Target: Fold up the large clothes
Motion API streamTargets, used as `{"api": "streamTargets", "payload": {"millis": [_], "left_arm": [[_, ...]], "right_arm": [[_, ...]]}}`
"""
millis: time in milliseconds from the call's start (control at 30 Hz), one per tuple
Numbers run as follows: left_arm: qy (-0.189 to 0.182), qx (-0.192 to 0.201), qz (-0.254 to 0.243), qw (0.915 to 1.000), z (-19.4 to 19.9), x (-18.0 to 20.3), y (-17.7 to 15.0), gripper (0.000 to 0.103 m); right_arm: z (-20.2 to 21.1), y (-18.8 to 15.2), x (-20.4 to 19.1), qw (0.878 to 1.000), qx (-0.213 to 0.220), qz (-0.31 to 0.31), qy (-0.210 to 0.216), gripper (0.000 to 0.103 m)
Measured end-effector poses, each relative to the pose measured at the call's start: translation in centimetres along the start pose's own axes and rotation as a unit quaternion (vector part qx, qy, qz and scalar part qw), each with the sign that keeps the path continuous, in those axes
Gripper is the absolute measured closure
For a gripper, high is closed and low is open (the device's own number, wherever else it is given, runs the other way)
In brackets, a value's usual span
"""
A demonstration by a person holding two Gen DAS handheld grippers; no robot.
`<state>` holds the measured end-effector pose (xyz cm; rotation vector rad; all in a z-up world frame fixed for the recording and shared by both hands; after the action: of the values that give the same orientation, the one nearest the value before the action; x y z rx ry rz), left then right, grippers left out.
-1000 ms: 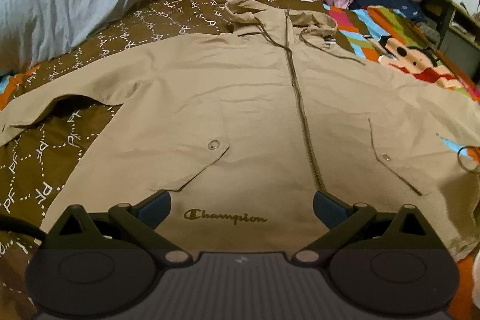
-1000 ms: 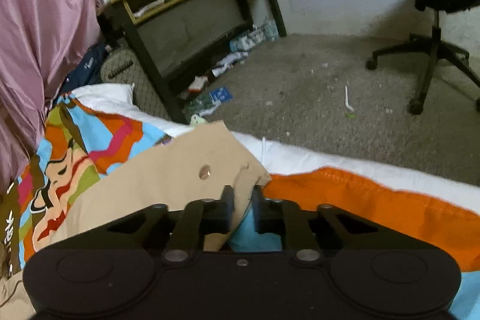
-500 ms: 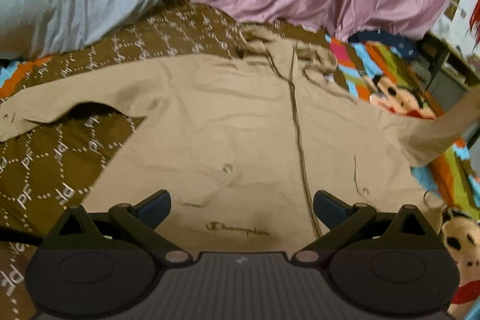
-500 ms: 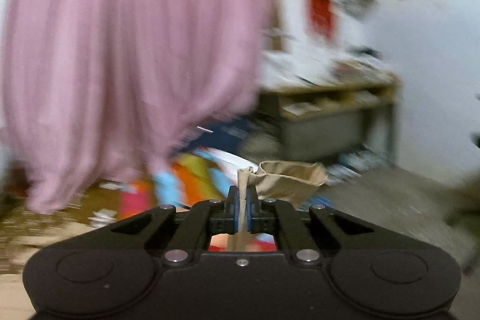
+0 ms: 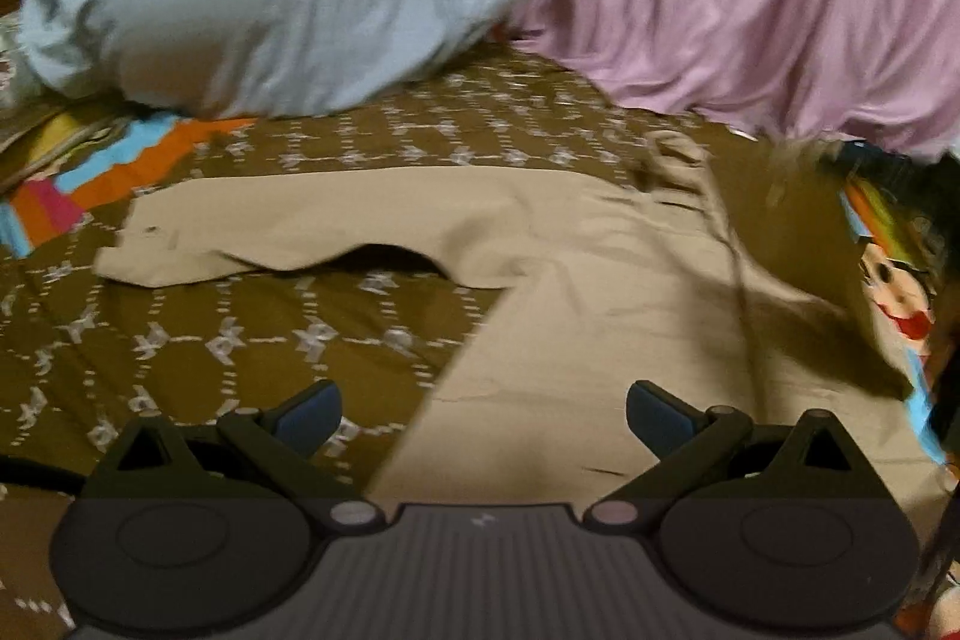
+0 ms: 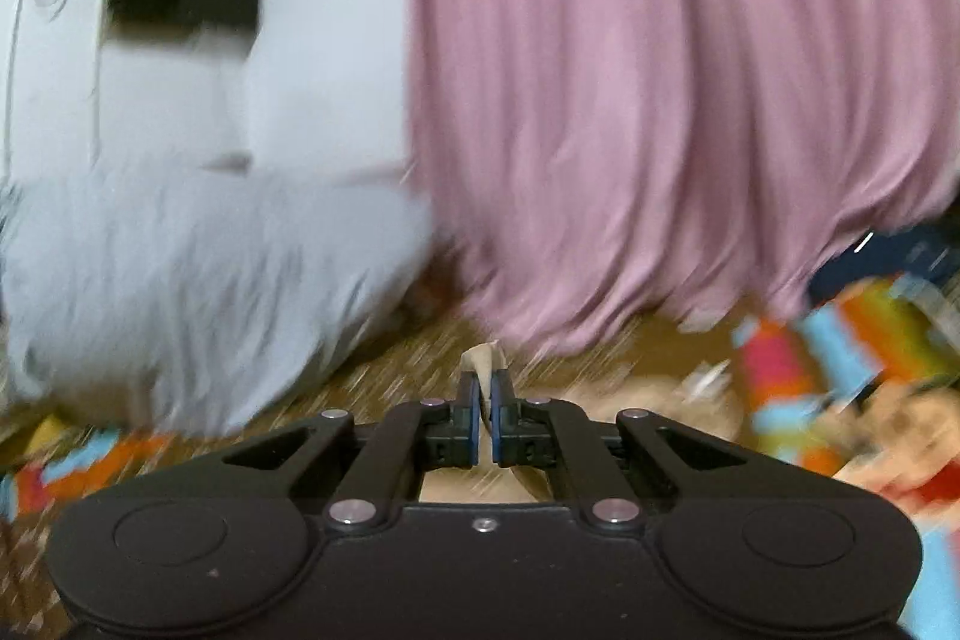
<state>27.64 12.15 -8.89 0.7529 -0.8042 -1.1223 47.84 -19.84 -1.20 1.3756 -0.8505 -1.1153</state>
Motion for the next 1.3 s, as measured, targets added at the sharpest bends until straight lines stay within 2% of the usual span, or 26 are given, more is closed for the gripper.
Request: {"api": "streamTargets", "payload": {"millis": [100,200,233,267,300,367,400,433,467,533,600,667,733,800,833,900,933,967,1033,1100,1167,1233,1300], "left_arm": [[0.024,-0.003,-0.007,0.9997,-1.0,-1.1,0.0,0.000],[0.021,-0.008,-0.011,0.9997,-2.4,-0.5,-0.1,0.000],[0.017,-0.010,-0.015,0.9997,-2.8,0.0,-0.2,0.000],[0.010,-0.011,-0.019,0.9997,-3.6,0.8,-0.3,0.001],[0.004,-0.011,-0.022,0.9997,-4.2,1.6,-0.4,0.001],[-0.014,-0.011,-0.023,0.9996,-5.8,3.6,-0.7,0.000],[-0.023,-0.010,-0.021,0.9995,-6.6,4.7,-0.8,0.000],[-0.033,-0.009,-0.018,0.9993,-7.5,5.8,-0.9,0.000],[-0.043,-0.009,-0.015,0.9989,-8.5,7.1,-1.1,0.000],[-0.055,-0.009,-0.016,0.9983,-10.6,9.4,-1.7,0.000],[-0.051,-0.013,-0.032,0.9981,-12.8,11.4,-2.6,0.000],[-0.038,-0.024,-0.057,0.9974,-15.0,13.0,-3.8,0.001],[-0.024,-0.032,-0.080,0.9960,-16.7,13.9,-4.9,0.001],[-0.006,-0.043,-0.102,0.9939,-18.1,14.2,-6.1,0.001],[0.006,-0.053,-0.109,0.9926,-18.7,14.2,-6.7,0.001],[0.010,-0.063,-0.110,0.9919,-19.4,14.1,-7.4,0.000],[0.009,-0.061,-0.106,0.9924,-19.6,14.1,-7.4,0.000],[0.008,-0.065,-0.105,0.9923,-19.6,14.1,-7.4,0.000],[-0.010,-0.071,-0.104,0.9920,-19.3,14.5,-7.4,0.000],[-0.014,-0.071,-0.117,0.9905,-19.5,14.8,-7.7,0.000],[-0.008,-0.067,-0.131,0.9891,-19.6,15.1,-7.9,0.000],[-0.013,-0.073,-0.126,0.9893,-19.6,15.1,-7.7,0.000],[-0.019,-0.088,-0.111,0.9897,-19.1,14.4,-7.1,0.001]], "right_arm": [[-2.3,-7.5,-3.3,0.998,-0.063,0.014,0.026,0.101],[-3.3,-14.2,-5.8,0.989,-0.143,0.010,0.037,0.099],[-3.1,-16.0,-5.6,0.984,-0.175,0.003,0.040,0.095],[-2.3,-17.1,-5.6,0.980,-0.193,-0.008,0.046,0.087],[-1.5,-17.5,-4.8,0.977,-0.205,-0.024,0.055,0.081],[1.1,-16.8,-3.7,0.977,-0.202,-0.037,0.063,0.062],[2.1,-16.1,-2.4,0.978,-0.194,-0.039,0.060,0.056],[3.2,-15.1,-0.6,0.981,-0.181,-0.040,0.048,0.043],[4.0,-14.3,1.2,0.984,-0.168,-0.040,0.035,0.035],[5.7,-13.0,5.9,0.990,-0.140,-0.026,-0.022,0.033],[7.1,-12.6,11.3,0.986,-0.122,0.002,-0.118,0.033],[8.3,-13.3,16.2,0.973,-0.123,-0.012,-0.196,0.042],[9.3,-14.5,20.8,0.958,-0.126,-0.053,-0.252,0.047],[9.9,-16.0,23.9,0.946,-0.128,-0.099,-0.281,0.047],[9.9,-16.7,25.0,0.941,-0.129,-0.125,-0.288,0.047],[10.1,-17.9,26.5,0.933,-0.128,-0.177,-0.287,0.057],[9.9,-18.3,26.5,0.932,-0.128,-0.199,-0.273,0.079],[9.6,-18.5,26.3,0.933,-0.134,-0.206,-0.262,0.086],[9.1,-17.8,25.5,0.943,-0.136,-0.171,-0.250,0.094],[10.2,-16.4,24.9,0.951,-0.113,-0.142,-0.252,0.097],[10.1,-15.8,25.0,0.949,-0.106,-0.126,-0.268,0.097],[9.3,-17.3,25.5,0.941,-0.139,-0.120,-0.283,0.097],[8.8,-18.3,25.3,0.941,-0.153,-0.090,-0.288,0.095]]}}
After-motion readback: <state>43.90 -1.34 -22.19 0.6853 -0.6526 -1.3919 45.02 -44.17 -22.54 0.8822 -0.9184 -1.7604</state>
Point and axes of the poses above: each gripper's, at about its wrist camera, not at the fingertips, and z roughly against the way its jaws point, x to its right, y to its top, the point moved 7 cm from there along -z, roughly the way its jaws point, and after that the axes turned 14 degrees about x, right-handed, at the moved point
